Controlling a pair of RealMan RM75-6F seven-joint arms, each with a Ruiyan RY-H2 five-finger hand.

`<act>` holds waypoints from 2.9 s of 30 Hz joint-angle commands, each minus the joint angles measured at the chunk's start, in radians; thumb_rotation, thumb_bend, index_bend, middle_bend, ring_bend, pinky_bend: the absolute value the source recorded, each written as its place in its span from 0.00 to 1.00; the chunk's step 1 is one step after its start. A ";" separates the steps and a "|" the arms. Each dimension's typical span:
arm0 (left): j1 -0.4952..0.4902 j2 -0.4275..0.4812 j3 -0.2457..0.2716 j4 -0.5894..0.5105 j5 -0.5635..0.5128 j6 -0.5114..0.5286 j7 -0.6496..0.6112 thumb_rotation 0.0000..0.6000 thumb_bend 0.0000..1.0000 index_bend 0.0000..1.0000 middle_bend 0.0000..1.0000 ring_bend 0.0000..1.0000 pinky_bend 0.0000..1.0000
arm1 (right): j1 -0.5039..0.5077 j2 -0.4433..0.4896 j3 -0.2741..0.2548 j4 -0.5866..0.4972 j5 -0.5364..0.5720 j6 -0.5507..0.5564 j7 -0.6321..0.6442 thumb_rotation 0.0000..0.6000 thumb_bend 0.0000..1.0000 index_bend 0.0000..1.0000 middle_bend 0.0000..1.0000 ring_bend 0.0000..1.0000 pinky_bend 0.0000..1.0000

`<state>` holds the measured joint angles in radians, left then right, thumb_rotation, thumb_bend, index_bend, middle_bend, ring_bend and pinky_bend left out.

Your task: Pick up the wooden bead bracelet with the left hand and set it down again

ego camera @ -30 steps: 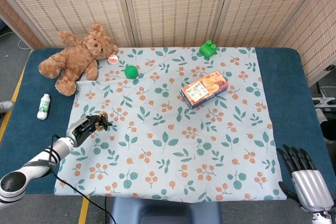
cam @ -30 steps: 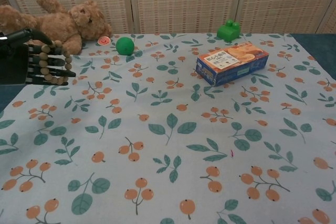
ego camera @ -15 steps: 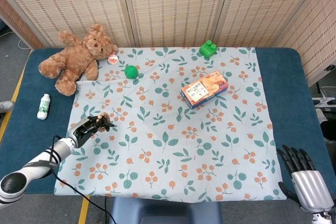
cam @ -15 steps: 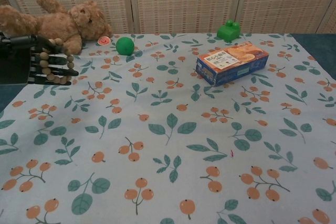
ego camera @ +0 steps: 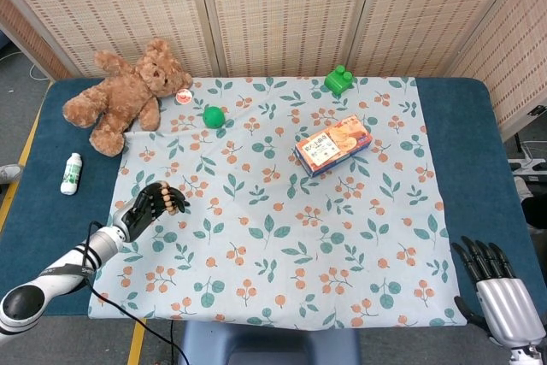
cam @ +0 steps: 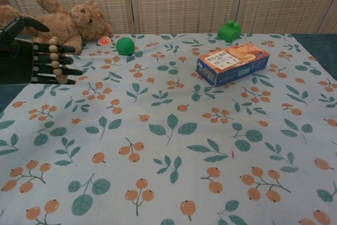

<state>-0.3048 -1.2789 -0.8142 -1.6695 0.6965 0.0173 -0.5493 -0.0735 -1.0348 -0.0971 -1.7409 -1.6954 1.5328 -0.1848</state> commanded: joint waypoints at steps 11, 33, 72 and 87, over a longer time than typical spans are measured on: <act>-0.014 0.010 0.020 0.012 0.014 -0.031 -0.020 0.38 0.75 0.50 0.52 0.25 0.02 | -0.002 0.003 -0.002 0.001 -0.007 0.005 0.005 1.00 0.22 0.00 0.00 0.00 0.00; 0.004 -0.001 0.009 -0.019 0.033 -0.009 -0.031 0.10 0.60 0.45 0.51 0.25 0.02 | -0.008 0.004 -0.004 0.004 -0.017 0.015 0.010 1.00 0.22 0.00 0.00 0.00 0.00; 0.003 -0.032 -0.008 0.109 0.079 -0.186 0.123 1.00 0.43 0.00 0.02 0.01 0.03 | -0.005 0.004 0.003 -0.001 -0.001 0.004 0.000 1.00 0.22 0.00 0.00 0.00 0.00; 0.069 -0.147 0.213 0.062 0.468 0.242 0.449 1.00 0.43 0.00 0.05 0.01 0.02 | -0.004 0.002 -0.004 -0.003 -0.010 -0.004 -0.006 1.00 0.22 0.00 0.00 0.00 0.00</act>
<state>-0.2536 -1.3793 -0.6942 -1.5958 1.0418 0.1561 -0.1857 -0.0773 -1.0331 -0.1012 -1.7440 -1.7056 1.5292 -0.1905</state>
